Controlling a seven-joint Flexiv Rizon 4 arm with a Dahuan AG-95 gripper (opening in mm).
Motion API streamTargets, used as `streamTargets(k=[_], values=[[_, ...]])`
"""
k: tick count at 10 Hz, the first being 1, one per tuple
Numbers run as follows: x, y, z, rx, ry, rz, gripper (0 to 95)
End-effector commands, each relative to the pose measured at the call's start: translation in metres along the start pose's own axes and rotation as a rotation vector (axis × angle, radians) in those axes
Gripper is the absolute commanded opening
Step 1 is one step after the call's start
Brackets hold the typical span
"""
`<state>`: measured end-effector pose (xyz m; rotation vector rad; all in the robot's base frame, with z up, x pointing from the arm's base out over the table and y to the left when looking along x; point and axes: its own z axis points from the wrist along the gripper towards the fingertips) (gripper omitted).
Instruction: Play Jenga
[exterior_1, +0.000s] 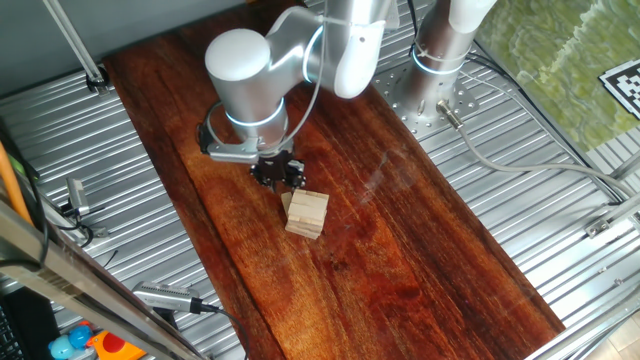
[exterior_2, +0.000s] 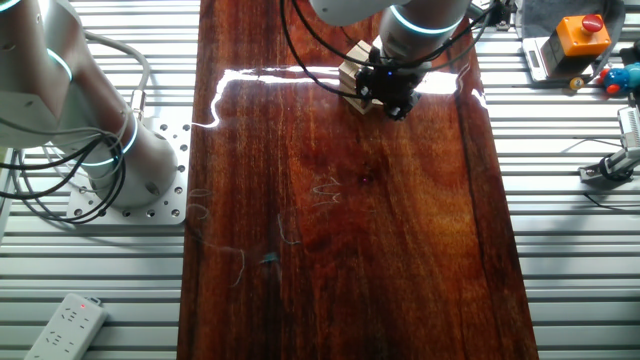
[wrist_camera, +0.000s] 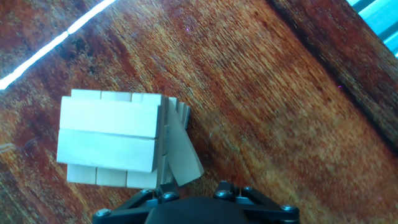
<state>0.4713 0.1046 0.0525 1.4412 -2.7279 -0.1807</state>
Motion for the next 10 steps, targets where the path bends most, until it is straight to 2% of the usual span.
streamTargets(k=[1, 7, 10], values=[[0.0005, 0.0009, -0.0002, 0.002, -0.002, -0.004, 38.0], [0.0003, 0.0010, -0.0001, 0.000, -0.003, -0.010, 38.0], [-0.0006, 0.0016, 0.0006, 0.002, 0.000, -0.043, 38.0]])
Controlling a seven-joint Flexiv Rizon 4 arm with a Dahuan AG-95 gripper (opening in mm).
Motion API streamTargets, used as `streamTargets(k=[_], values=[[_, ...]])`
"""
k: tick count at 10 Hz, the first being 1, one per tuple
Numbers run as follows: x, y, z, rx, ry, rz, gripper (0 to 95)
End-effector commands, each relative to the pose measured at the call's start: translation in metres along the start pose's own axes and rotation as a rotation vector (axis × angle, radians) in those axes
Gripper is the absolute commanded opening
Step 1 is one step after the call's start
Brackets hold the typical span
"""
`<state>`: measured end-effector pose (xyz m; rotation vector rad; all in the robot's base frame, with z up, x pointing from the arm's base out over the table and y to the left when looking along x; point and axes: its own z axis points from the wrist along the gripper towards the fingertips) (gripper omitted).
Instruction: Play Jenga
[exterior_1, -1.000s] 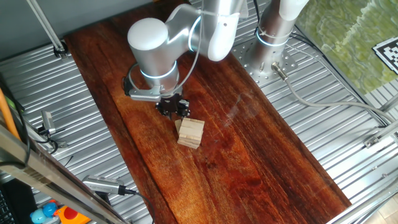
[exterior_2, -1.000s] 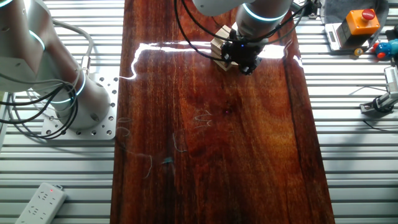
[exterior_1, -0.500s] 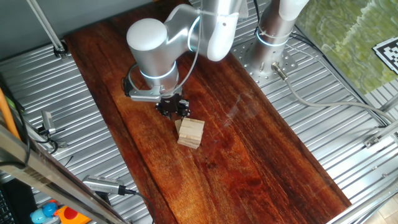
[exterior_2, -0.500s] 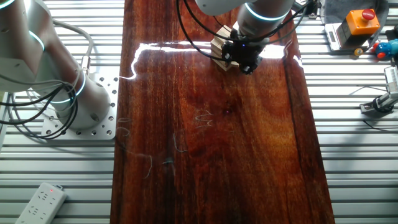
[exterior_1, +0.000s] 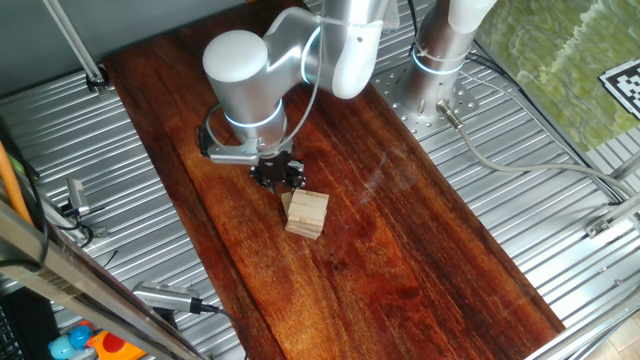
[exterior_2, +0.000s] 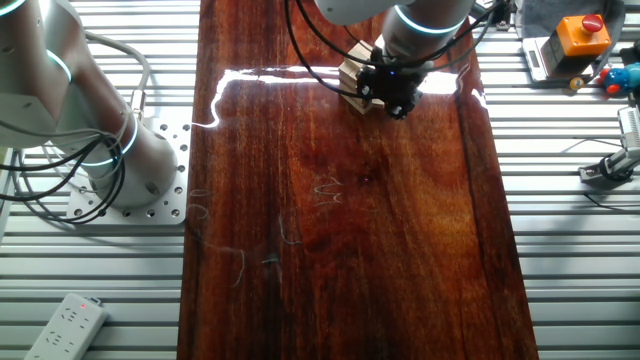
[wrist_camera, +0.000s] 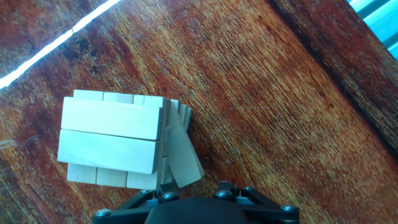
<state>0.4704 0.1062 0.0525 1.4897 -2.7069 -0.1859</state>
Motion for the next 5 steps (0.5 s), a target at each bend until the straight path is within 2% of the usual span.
streamTargets(k=[1, 5], values=[[0.0003, -0.0001, 0.0004, 0.004, 0.003, -0.012, 38.0], [0.0003, -0.0001, 0.0004, 0.012, 0.002, -0.030, 38.0]])
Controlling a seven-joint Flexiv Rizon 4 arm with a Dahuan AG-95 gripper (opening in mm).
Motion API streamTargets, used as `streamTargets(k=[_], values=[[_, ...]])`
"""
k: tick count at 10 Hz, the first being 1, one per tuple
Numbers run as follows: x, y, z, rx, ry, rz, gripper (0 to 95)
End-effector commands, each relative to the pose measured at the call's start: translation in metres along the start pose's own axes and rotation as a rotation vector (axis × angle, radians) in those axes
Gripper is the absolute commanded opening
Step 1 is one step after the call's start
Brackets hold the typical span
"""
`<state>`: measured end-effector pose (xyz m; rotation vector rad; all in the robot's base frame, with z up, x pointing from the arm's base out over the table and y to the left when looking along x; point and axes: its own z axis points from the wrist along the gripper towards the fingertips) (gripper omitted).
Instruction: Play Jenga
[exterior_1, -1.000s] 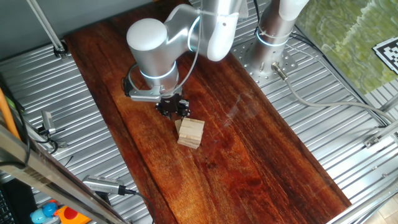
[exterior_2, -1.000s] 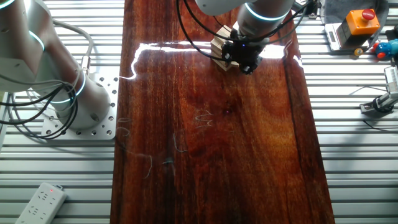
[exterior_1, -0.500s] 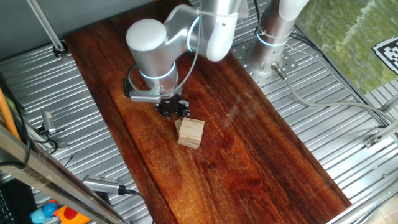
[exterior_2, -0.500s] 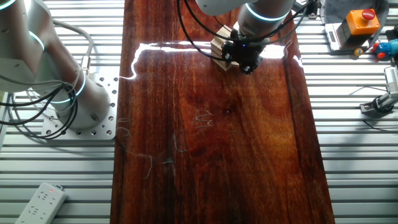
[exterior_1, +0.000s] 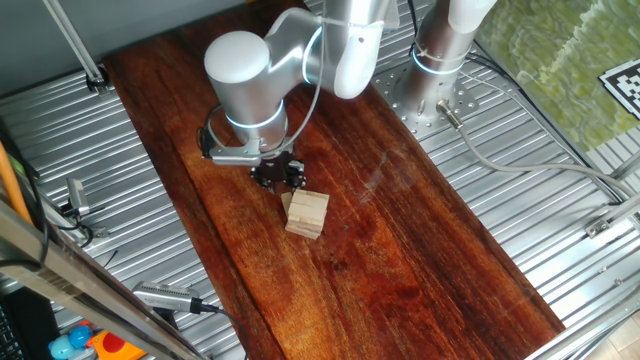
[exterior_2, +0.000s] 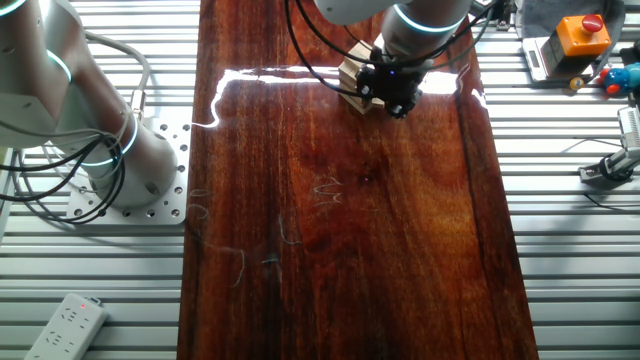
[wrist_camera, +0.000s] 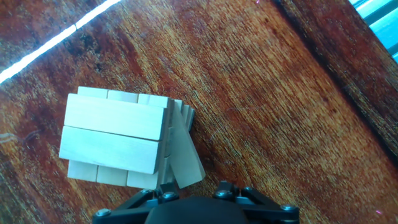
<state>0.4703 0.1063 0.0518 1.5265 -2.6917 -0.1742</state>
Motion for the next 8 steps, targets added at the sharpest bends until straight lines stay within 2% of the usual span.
streamTargets(k=[1, 5, 6, 8], values=[[0.0003, -0.0001, -0.0003, 0.007, -0.001, -0.005, 38.0], [0.0003, -0.0001, -0.0003, 0.017, -0.008, 0.009, 38.0], [0.0003, -0.0001, -0.0003, 0.018, -0.012, 0.017, 19.0], [0.0003, -0.0001, -0.0003, 0.020, -0.015, 0.026, 19.0]])
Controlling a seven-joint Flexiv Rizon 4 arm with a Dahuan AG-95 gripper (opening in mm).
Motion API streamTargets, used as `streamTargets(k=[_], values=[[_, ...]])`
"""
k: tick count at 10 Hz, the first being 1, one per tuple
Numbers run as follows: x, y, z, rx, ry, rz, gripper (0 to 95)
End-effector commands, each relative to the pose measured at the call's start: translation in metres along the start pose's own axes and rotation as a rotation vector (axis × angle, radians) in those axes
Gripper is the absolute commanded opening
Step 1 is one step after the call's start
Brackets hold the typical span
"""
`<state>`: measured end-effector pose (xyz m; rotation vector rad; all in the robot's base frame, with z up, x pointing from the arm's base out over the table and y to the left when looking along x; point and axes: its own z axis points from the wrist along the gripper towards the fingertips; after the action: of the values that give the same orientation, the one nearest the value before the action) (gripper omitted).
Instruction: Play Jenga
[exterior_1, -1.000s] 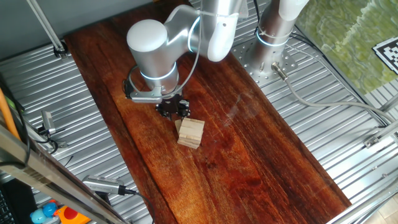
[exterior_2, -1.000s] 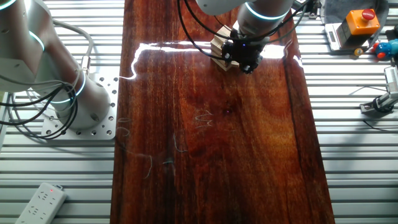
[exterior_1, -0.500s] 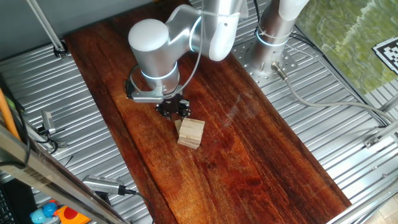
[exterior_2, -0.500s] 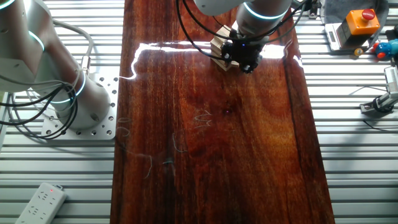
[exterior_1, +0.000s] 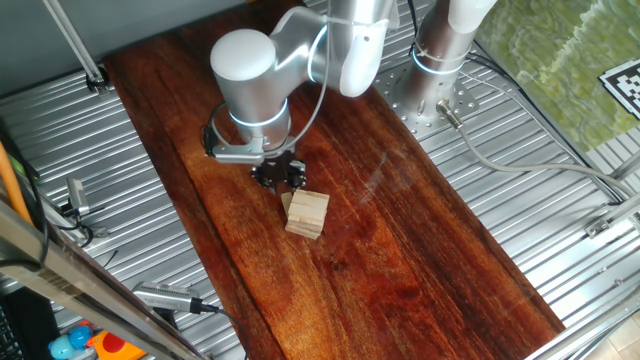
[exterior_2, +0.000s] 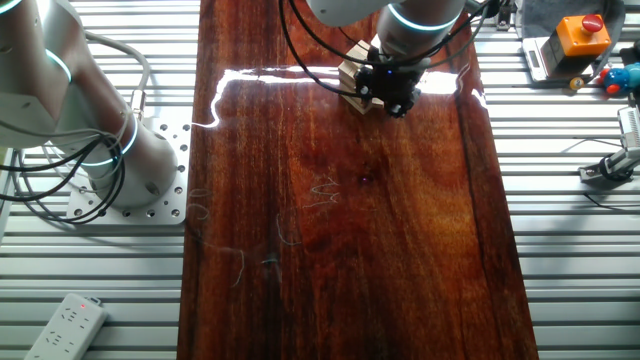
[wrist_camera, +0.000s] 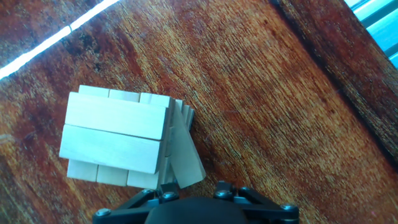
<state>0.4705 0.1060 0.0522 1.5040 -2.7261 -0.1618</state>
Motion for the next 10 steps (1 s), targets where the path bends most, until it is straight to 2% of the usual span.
streamTargets(k=[1, 9, 10], values=[[0.0001, 0.0002, 0.0001, 0.004, -0.003, 0.005, 0.0], [0.0001, 0.0002, 0.0001, 0.005, -0.002, 0.001, 0.0], [0.0001, 0.0000, 0.0003, 0.005, -0.003, -0.003, 19.0]])
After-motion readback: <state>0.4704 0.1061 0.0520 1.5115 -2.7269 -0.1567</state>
